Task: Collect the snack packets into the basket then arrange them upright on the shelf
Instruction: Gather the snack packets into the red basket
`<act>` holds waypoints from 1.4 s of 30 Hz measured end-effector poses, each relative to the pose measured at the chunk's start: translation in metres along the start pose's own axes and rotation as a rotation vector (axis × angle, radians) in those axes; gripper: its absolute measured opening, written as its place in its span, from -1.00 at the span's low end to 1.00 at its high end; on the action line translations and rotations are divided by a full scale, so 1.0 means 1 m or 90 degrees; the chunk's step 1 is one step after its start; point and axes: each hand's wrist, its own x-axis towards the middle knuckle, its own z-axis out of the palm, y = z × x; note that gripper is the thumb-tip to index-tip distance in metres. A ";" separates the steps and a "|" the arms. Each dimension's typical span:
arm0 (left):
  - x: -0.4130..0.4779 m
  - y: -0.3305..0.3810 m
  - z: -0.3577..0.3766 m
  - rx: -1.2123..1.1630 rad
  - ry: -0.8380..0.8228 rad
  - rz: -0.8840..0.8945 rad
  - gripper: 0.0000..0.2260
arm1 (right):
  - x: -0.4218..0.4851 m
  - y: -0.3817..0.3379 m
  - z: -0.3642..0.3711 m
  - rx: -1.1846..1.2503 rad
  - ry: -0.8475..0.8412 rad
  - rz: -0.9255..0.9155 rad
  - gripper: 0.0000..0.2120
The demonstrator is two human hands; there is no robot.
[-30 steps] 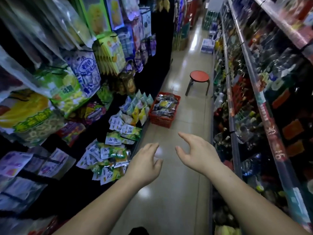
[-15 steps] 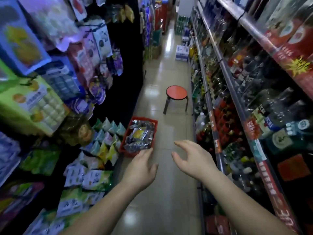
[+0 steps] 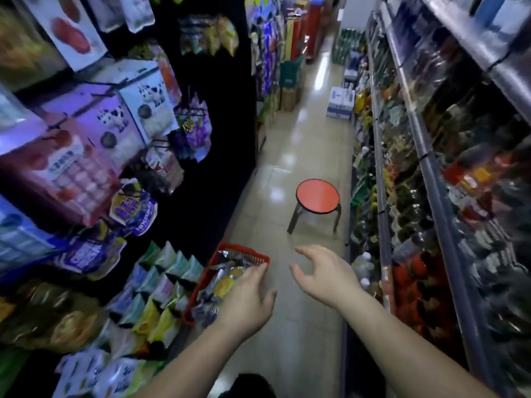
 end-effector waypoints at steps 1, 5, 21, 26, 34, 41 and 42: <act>0.022 0.003 -0.004 -0.013 0.002 -0.012 -0.45 | 0.026 0.004 -0.006 0.003 -0.005 -0.009 -0.49; 0.116 0.004 -0.015 -0.033 0.023 -0.062 -0.45 | 0.138 0.019 -0.025 -0.012 -0.044 -0.062 -0.47; 0.464 -0.010 -0.065 -0.122 0.073 -0.283 -0.43 | 0.554 0.022 -0.089 -0.096 -0.199 -0.196 -0.48; 0.517 -0.026 -0.068 -0.166 0.179 -0.431 -0.48 | 0.657 -0.011 -0.058 -0.127 -0.322 -0.334 -0.42; 0.500 -0.016 -0.048 -0.279 0.390 -0.698 -0.43 | 0.703 -0.070 -0.009 -0.210 -0.501 -0.642 -0.47; 0.443 0.016 0.006 -0.355 0.561 -0.841 -0.41 | 0.641 -0.095 0.028 -0.311 -0.608 -0.877 -0.46; 0.434 0.021 0.018 -0.363 0.570 -0.860 -0.42 | 0.629 -0.094 0.032 -0.331 -0.617 -0.901 -0.45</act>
